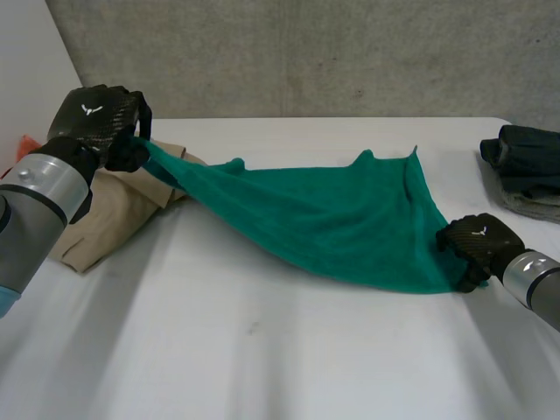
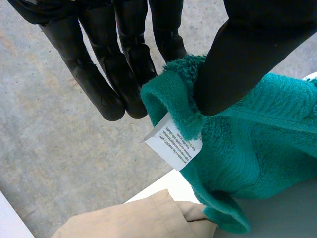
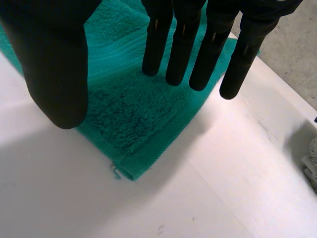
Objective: Fold the laundry.
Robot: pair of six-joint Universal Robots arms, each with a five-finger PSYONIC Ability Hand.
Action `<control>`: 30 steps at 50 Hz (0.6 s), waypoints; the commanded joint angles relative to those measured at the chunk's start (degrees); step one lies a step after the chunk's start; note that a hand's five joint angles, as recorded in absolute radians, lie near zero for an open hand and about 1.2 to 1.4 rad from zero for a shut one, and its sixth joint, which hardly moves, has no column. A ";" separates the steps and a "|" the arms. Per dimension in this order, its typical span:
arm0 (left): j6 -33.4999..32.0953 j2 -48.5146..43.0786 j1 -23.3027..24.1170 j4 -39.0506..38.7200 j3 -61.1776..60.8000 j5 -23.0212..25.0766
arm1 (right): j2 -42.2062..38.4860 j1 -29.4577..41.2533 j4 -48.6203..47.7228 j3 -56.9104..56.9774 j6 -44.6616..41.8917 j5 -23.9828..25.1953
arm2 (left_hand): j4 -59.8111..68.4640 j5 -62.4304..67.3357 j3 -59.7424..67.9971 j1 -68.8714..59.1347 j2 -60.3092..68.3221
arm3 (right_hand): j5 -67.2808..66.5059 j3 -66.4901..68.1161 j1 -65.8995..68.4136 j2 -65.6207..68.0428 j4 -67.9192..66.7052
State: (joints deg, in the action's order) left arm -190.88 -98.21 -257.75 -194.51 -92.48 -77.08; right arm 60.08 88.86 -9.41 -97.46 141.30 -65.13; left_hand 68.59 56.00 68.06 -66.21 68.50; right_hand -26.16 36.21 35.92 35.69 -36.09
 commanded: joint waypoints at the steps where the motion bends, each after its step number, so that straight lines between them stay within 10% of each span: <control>1: 0.16 -0.05 -0.04 0.01 -0.07 0.00 | -2.77 0.26 -2.01 1.31 -0.23 -0.17 | 11.41 14.00 11.94 -13.79 11.50 | -6.81 6.75 7.05 7.28 -6.88; 18: 0.16 -0.05 0.23 0.27 -0.16 0.18 | -5.23 2.63 -6.41 7.46 2.40 -1.40 | 11.41 14.00 11.94 -13.79 11.50 | -14.54 14.48 14.78 15.01 -14.61; 30: -0.28 -0.84 0.05 1.58 0.19 -0.17 | -6.21 2.81 -5.71 10.98 6.44 -4.92 | 11.41 14.00 11.94 -13.79 11.50 | -43.84 43.79 44.08 44.31 -43.91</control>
State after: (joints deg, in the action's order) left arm -190.84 -98.71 -257.53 -193.99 -92.53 -76.99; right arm 53.27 91.88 -15.96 -86.96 145.53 -68.43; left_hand 68.60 56.00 68.06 -66.21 68.50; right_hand -55.89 66.21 64.54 66.41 -66.41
